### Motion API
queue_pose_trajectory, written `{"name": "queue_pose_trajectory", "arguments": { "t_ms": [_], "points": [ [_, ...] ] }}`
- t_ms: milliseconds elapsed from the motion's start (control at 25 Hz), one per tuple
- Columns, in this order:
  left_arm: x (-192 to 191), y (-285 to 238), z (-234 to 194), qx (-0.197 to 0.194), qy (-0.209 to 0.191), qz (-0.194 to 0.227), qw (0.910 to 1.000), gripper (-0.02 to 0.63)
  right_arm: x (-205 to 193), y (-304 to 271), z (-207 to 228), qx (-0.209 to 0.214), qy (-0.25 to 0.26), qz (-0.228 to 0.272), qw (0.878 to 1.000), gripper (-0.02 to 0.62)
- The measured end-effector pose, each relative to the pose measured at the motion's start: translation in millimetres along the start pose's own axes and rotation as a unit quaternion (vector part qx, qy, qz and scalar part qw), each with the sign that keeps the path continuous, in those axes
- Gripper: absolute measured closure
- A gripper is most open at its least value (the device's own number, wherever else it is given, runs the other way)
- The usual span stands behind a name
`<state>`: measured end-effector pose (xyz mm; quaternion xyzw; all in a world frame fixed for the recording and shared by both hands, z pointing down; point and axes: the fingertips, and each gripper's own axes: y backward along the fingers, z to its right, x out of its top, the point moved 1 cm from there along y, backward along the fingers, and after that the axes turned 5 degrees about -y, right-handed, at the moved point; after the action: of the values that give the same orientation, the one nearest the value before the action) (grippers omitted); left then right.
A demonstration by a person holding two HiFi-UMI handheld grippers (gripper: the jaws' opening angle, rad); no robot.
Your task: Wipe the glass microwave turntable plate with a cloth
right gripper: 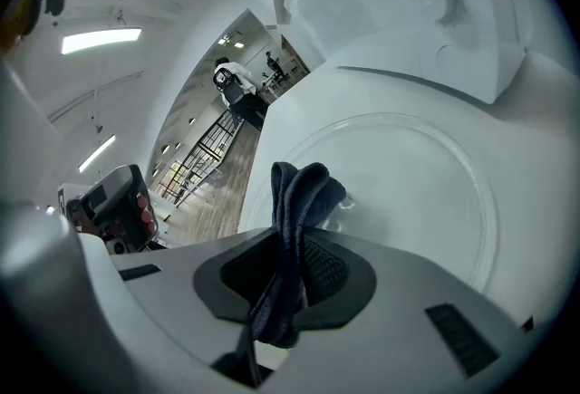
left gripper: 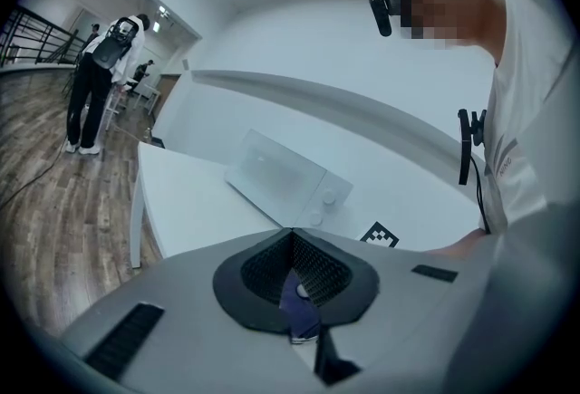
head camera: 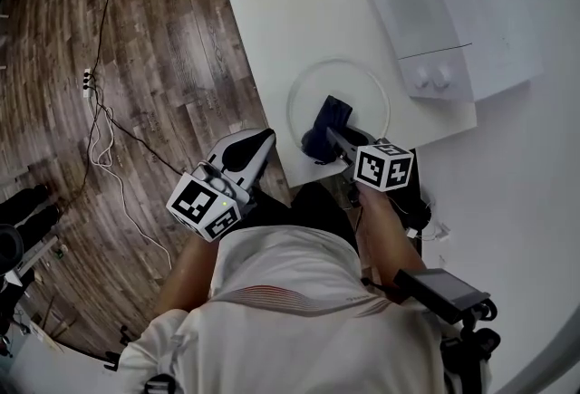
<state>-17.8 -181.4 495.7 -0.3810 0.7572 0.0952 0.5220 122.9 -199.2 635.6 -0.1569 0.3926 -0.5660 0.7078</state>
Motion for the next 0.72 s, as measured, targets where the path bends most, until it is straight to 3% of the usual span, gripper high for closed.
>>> {"name": "queue_pose_trajectory", "arguments": {
  "t_ms": [720],
  "points": [
    [-10, -41, 38, -0.036, -0.011, -0.013, 0.9992, 0.595, -3, 92, 98, -0.058, -0.069, 0.035, 0.995, 0.535]
  ]
}}
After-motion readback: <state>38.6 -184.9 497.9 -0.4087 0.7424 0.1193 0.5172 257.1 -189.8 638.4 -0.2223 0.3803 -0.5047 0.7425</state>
